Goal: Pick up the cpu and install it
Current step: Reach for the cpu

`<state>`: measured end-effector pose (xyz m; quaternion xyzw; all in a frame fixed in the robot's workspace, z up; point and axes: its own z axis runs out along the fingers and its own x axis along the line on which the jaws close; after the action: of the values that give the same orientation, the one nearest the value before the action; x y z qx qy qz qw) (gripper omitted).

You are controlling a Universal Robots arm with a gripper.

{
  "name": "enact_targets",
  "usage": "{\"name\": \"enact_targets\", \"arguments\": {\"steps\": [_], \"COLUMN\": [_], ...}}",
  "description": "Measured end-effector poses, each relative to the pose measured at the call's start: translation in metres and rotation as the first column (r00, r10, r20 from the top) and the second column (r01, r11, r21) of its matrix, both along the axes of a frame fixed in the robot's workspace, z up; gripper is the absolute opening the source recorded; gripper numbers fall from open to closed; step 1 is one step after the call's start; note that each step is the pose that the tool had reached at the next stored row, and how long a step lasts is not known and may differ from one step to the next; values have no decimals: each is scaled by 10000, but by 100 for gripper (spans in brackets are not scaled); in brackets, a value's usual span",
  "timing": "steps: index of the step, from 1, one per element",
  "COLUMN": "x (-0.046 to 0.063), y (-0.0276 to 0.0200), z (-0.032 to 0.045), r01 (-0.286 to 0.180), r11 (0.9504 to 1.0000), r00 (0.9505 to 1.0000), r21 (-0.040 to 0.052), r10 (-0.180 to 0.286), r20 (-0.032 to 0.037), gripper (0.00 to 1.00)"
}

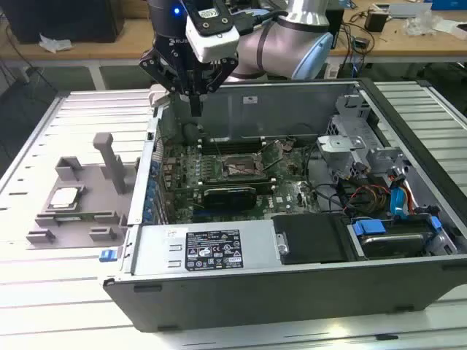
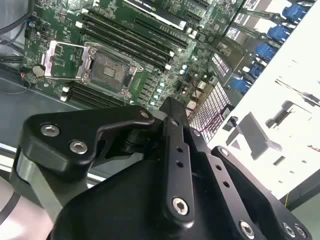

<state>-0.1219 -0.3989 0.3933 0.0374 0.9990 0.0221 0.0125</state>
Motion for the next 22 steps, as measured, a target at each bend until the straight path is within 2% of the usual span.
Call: {"name": "enact_targets", "arguments": {"steps": [13,22], "x": [-2,-90], "y": [0,21], "z": [0,0], "r01": [0,0], "r11": [10000,10000], "r00": [10000,10000], "r21": [-1,-1], "r10": [0,0], "r20": [0,0], "gripper": [11,11]}}
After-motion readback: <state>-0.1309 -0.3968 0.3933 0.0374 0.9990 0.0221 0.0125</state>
